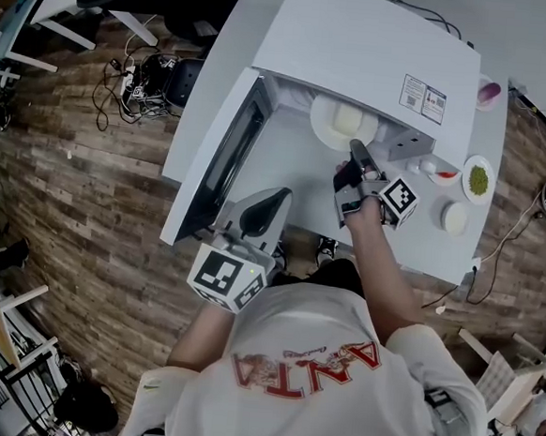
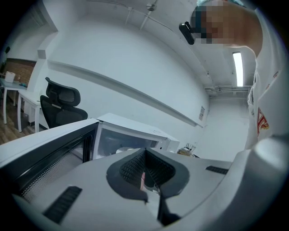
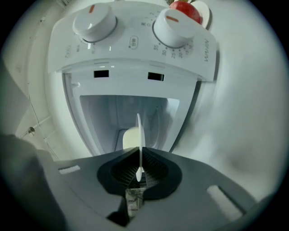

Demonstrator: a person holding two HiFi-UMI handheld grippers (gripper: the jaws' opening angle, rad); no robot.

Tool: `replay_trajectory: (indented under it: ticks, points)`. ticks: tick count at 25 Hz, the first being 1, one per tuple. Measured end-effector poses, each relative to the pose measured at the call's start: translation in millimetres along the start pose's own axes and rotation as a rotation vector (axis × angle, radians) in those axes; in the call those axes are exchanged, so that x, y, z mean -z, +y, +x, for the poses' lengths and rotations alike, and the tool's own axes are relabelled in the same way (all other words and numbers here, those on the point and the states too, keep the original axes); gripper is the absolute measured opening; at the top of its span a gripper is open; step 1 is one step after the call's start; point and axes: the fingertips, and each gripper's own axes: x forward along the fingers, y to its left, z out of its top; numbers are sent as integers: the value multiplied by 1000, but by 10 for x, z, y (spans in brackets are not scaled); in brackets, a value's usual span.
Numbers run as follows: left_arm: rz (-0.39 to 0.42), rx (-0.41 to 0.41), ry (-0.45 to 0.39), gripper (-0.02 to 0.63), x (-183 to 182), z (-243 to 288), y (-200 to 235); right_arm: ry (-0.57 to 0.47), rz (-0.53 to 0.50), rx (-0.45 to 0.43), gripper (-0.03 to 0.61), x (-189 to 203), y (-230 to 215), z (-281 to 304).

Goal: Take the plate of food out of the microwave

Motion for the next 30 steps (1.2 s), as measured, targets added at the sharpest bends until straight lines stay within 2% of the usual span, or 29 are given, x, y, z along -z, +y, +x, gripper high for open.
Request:
replay_trajectory:
  ticks: [4,11,18,30]
  points:
    - [12,17,-8,9,-47,-18,-62,23,19,4,17,94,11,-227]
    - [36,71,-10,9,-54,-4,-238,68,-13,8,17,304,-12,-738]
    - [60,160,10,9,-34,117,-519,61,-10,36,17,408,-216,-1346]
    - [106,306,67,9,97,419,-1054,-157,-1,177,17,-283,-872,-2295]
